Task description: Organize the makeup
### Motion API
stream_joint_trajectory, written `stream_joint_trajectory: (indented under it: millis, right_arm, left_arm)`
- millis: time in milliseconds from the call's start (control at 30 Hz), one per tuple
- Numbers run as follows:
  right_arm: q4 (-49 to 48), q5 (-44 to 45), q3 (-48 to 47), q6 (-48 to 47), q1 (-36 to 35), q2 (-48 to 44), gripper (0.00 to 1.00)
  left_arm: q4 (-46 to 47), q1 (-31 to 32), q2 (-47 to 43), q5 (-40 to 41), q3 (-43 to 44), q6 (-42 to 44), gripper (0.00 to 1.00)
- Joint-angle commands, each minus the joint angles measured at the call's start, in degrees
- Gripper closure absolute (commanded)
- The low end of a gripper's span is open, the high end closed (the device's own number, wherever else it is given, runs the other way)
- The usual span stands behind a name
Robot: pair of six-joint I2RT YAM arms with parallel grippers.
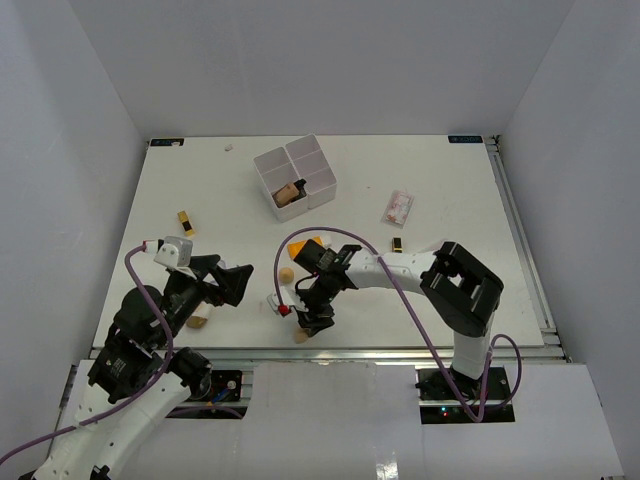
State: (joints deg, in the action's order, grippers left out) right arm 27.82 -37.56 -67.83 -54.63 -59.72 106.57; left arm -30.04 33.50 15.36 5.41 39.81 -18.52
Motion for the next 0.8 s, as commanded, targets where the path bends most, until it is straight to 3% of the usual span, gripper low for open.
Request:
stream_joint_trajectory:
  millis: [0, 367, 533, 767]
  right_arm:
    - [-1.43, 1.55, -2.13, 1.3, -0.49, 0.92, 0.5]
    - [0.19, 2.69, -0.77, 1.78, 1.56, -8.01, 0.8]
    - [1.71, 2.3, -4.13, 3.4, 9.57, -14.44, 0.91]
    - [-4.27, 6.58, -12.61, 11.85, 22.19, -14.43, 0.92]
  left_arm:
    - [-0.26, -0.27, -0.56, 0.62, -0.41, -0.37, 0.02]
    - [-0.1, -0.27, -0.75, 0.37, -0.65, -0.37, 0.02]
    - [0.07, -0.27, -0.38, -0.16, -0.8, -0.37, 0.02]
    - [0.47, -0.27, 1.55, -1.77, -1.02, -0.18, 0.02]
